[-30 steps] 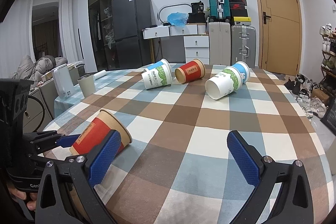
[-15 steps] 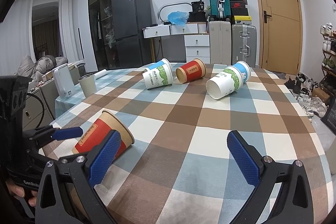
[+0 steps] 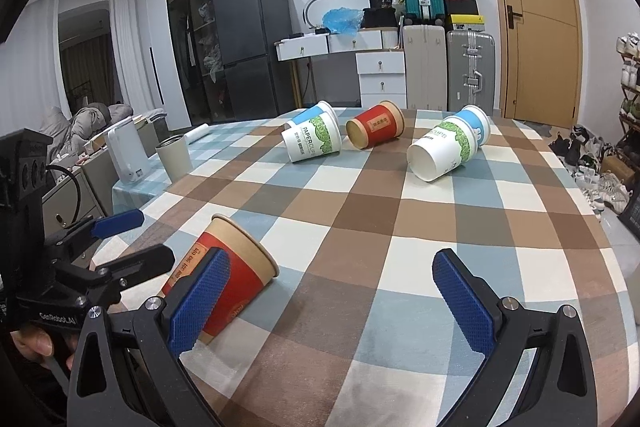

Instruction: Flip cup upright

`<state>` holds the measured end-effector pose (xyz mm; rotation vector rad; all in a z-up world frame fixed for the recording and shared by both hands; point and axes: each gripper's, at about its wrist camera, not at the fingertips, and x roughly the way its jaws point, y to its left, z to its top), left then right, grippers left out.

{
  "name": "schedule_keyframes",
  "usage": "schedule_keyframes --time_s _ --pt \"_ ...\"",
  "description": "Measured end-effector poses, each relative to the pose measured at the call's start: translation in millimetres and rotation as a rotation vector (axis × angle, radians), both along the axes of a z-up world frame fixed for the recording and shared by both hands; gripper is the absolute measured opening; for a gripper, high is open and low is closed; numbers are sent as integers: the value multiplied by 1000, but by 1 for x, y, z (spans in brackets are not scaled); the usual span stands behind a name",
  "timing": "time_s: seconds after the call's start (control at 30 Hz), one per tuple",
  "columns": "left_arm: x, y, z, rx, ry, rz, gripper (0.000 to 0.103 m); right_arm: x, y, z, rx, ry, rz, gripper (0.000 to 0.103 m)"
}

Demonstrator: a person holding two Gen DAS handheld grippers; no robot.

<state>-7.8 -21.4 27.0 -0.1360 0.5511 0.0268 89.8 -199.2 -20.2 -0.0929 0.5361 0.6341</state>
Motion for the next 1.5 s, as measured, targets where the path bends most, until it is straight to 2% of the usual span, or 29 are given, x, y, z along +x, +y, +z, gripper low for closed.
schedule_keyframes --time_s 0.17,0.5,1.1,1.3,1.5 --pt "1 16 -4 14 -7 28 103 4 9 -1 0 58 13 103" --pt "5 43 -18 -18 -18 70 103 18 25 -6 31 201 34 103" --pt "11 38 -30 18 -11 51 103 52 50 -27 120 506 80 102" --pt "11 38 -30 25 -10 48 103 59 55 -32 136 570 95 98" --pt "12 38 -31 23 -12 47 103 68 55 -40 184 652 127 81"
